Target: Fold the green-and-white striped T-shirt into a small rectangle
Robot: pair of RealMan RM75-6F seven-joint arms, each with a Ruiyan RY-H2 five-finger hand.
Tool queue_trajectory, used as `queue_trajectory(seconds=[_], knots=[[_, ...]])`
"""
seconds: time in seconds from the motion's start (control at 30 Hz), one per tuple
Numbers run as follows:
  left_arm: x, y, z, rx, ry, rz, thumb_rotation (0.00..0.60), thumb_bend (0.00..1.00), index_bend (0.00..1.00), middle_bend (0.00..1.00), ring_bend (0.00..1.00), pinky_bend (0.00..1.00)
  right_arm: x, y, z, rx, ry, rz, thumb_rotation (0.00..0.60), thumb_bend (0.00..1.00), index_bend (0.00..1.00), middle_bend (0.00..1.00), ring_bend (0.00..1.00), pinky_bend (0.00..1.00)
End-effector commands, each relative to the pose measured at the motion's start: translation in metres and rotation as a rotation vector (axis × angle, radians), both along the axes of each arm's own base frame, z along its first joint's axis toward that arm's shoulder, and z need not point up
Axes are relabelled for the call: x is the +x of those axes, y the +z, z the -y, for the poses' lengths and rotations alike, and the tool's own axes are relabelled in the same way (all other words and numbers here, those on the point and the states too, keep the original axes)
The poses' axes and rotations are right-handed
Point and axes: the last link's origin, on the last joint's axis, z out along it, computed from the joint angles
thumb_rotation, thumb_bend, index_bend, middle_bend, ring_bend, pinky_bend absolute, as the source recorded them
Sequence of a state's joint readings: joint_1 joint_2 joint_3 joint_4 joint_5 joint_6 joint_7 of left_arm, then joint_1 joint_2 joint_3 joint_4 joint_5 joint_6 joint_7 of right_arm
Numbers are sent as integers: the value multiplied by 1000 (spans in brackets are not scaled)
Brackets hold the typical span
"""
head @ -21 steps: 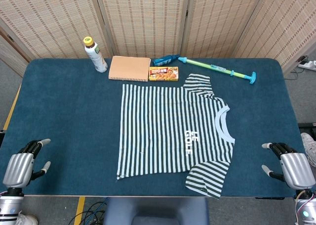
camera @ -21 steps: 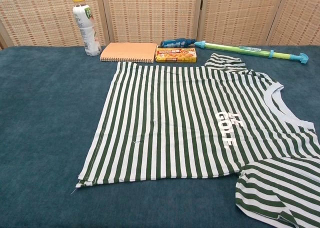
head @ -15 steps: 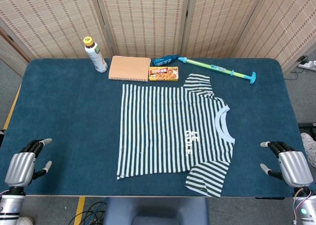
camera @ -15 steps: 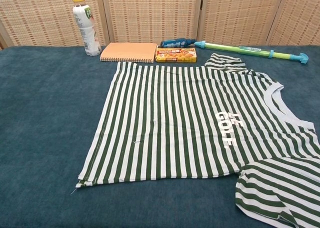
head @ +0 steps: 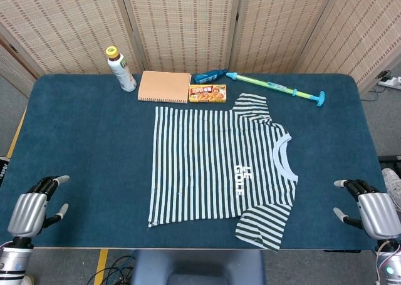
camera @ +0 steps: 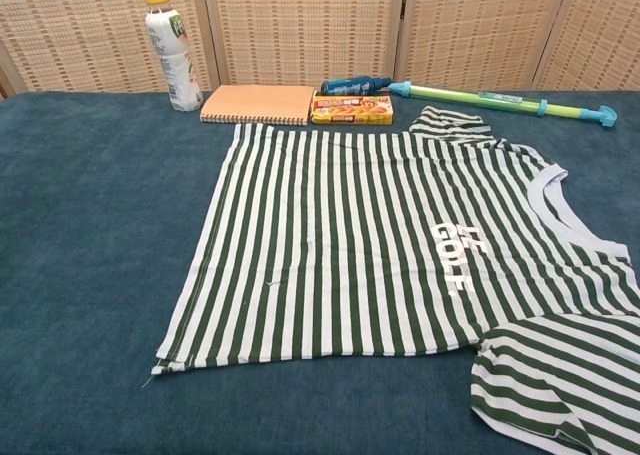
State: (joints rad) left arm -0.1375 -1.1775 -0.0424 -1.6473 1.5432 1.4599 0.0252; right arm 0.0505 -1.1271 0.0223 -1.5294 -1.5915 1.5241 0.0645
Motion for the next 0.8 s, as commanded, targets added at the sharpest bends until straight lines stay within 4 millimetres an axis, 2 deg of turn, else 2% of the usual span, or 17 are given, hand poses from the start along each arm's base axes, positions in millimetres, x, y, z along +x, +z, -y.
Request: queue_trajectory(seconds=[0.03, 0.13, 0.3, 0.4, 0.53, 0.8], knots=[[5, -2, -1, -30, -35, -1, 600, 334, 264, 282, 237, 394, 0, 1, 0, -2, 3, 1, 600, 169, 308, 384, 343, 479], [12, -7, -2, -56, -83, -4, 600, 334, 270, 283, 249, 393, 2, 2, 0, -4, 11, 1, 600, 169, 308, 385, 343, 479], [29, -19, -9, -133, -187, -30, 600, 334, 293, 396, 378, 405, 3, 3, 1, -2, 18, -1, 600, 170, 308, 386, 344, 479], [42, -29, -14, -184, -256, -44, 600, 335, 323, 497, 464, 521, 4, 4, 2, -2, 27, -1, 600, 170, 308, 388, 344, 479], [61, -47, -21, -268, -350, -56, 600, 316, 356, 641, 586, 755, 5, 4, 3, 1, 31, -3, 600, 171, 308, 389, 344, 479], [89, -90, -29, -378, -482, -107, 600, 256, 391, 815, 747, 934, 4, 5, 2, 1, 24, -7, 600, 171, 308, 389, 344, 479]])
